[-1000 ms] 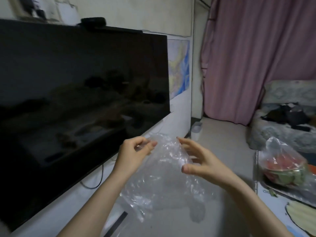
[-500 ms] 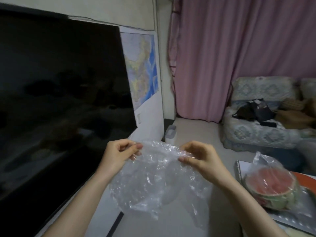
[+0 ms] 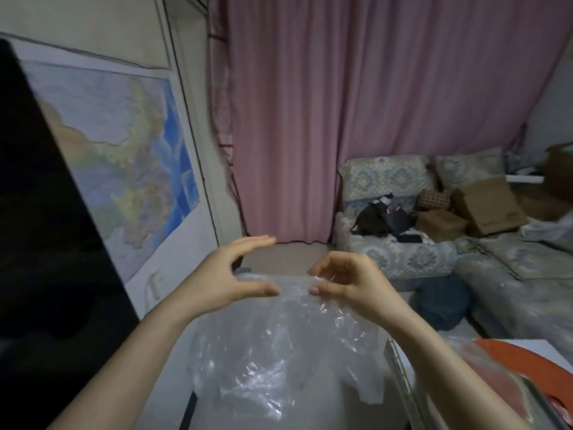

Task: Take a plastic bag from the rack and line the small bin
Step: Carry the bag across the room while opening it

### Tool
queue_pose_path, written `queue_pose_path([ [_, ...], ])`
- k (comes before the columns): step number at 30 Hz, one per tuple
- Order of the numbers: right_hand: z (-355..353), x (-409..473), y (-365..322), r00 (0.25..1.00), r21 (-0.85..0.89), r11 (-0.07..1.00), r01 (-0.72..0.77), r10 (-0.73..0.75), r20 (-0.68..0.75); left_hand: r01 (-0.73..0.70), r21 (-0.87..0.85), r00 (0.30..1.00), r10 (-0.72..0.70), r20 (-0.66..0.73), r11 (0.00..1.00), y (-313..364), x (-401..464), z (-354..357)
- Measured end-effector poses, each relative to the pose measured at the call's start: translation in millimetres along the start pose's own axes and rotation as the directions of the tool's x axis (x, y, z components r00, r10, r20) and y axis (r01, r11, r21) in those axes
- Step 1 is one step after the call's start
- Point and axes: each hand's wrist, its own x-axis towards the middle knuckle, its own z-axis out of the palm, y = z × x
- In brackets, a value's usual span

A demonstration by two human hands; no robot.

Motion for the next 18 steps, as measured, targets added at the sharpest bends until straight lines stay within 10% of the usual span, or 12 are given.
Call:
queue_pose_path([
  [18, -89, 384, 181, 0.961, -0.091, 0.965, 0.246, -0.231, 0.15, 0.131, -0.121, 0.933, -0.164, -0.319, 0.984, -199, 389, -9],
])
